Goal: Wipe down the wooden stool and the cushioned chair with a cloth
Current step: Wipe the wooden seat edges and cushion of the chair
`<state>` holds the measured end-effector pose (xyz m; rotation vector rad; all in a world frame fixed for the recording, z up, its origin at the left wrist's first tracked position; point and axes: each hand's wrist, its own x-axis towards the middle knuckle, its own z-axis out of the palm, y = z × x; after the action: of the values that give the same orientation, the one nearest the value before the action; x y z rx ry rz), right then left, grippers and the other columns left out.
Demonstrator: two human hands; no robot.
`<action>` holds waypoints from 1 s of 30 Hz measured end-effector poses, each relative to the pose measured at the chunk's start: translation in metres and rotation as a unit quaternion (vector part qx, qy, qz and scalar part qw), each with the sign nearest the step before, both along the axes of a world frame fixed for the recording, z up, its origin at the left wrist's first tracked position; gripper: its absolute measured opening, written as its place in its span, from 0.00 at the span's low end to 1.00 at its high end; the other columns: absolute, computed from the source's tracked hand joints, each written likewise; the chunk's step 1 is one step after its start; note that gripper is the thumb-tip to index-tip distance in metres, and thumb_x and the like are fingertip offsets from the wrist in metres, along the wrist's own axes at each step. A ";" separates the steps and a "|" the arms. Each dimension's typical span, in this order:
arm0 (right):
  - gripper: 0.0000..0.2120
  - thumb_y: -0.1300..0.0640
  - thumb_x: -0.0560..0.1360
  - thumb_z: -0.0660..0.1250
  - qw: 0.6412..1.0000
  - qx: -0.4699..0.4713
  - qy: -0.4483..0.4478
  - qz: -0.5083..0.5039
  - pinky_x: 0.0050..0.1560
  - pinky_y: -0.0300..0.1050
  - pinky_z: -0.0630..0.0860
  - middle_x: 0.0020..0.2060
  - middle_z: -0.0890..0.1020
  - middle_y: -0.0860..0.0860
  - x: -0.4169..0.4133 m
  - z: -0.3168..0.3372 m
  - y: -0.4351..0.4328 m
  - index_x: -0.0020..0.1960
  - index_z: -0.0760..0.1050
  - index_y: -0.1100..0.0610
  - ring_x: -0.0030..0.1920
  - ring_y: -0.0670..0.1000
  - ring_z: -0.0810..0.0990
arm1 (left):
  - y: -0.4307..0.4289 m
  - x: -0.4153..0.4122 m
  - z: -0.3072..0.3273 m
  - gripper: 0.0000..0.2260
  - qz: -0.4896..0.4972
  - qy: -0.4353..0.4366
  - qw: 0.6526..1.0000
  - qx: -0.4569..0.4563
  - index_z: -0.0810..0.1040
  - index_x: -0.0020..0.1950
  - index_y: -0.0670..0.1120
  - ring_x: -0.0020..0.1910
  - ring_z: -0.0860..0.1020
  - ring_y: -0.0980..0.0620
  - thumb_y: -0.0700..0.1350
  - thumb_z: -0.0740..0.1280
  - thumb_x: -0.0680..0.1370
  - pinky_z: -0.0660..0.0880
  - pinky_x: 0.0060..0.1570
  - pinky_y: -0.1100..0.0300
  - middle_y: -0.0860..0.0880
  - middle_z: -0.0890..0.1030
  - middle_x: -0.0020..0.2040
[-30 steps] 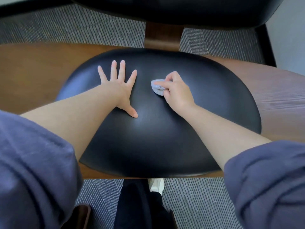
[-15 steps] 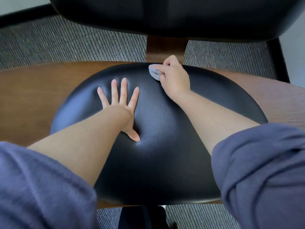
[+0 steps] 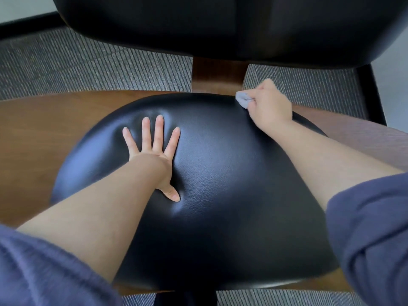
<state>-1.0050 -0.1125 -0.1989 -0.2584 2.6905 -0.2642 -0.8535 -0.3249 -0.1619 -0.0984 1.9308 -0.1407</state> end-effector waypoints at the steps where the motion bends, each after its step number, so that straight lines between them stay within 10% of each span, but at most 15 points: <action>1: 0.12 0.60 0.75 0.56 0.999 0.025 0.003 -0.025 0.43 0.47 0.65 0.49 0.70 0.53 -0.003 -0.002 0.009 0.49 0.78 0.53 0.43 0.55 0.71 | 0.000 0.000 0.000 0.70 0.001 -0.001 1.000 0.000 0.15 0.64 0.48 0.68 0.22 0.32 0.75 0.71 0.57 0.34 0.61 0.24 0.38 0.18 0.68; 6: 0.12 0.58 0.74 0.59 0.989 0.018 0.010 -0.144 0.41 0.44 0.63 0.46 0.71 0.51 -0.004 -0.016 -0.011 0.56 0.72 0.60 0.46 0.54 0.74 | 0.002 -0.001 -0.001 0.70 0.006 -0.003 1.000 -0.002 0.16 0.64 0.48 0.67 0.21 0.32 0.74 0.72 0.57 0.34 0.61 0.24 0.38 0.18 0.67; 10: 0.11 0.56 0.71 0.58 0.992 -0.093 -0.014 -0.087 0.33 0.37 0.60 0.42 0.68 0.47 0.017 -0.019 -0.042 0.51 0.72 0.60 0.37 0.47 0.66 | 0.002 0.000 -0.001 0.70 0.002 -0.002 1.000 -0.006 0.16 0.64 0.48 0.68 0.22 0.32 0.75 0.72 0.57 0.35 0.62 0.24 0.38 0.18 0.68; 17: 0.12 0.54 0.78 0.60 0.984 -0.164 -0.030 0.057 0.44 0.38 0.62 0.52 0.72 0.48 0.057 -0.004 -0.024 0.58 0.76 0.55 0.50 0.49 0.70 | 0.003 0.002 0.002 0.69 0.003 0.013 1.000 -0.006 0.16 0.64 0.49 0.68 0.22 0.32 0.74 0.72 0.58 0.35 0.63 0.24 0.39 0.18 0.68; 30: 0.22 0.65 0.75 0.61 0.970 -0.172 -0.072 0.155 0.42 0.44 0.64 0.52 0.70 0.49 0.166 0.033 0.013 0.61 0.79 0.44 0.46 0.47 0.64 | -0.004 0.019 0.010 0.66 -0.038 0.118 0.992 0.036 0.24 0.74 0.50 0.73 0.28 0.34 0.74 0.70 0.59 0.38 0.67 0.28 0.39 0.25 0.74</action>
<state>-0.8393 -0.1000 -0.1656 -0.7260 2.4026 -0.6273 -0.8347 -0.3285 -0.1518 0.0072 2.1747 -0.1136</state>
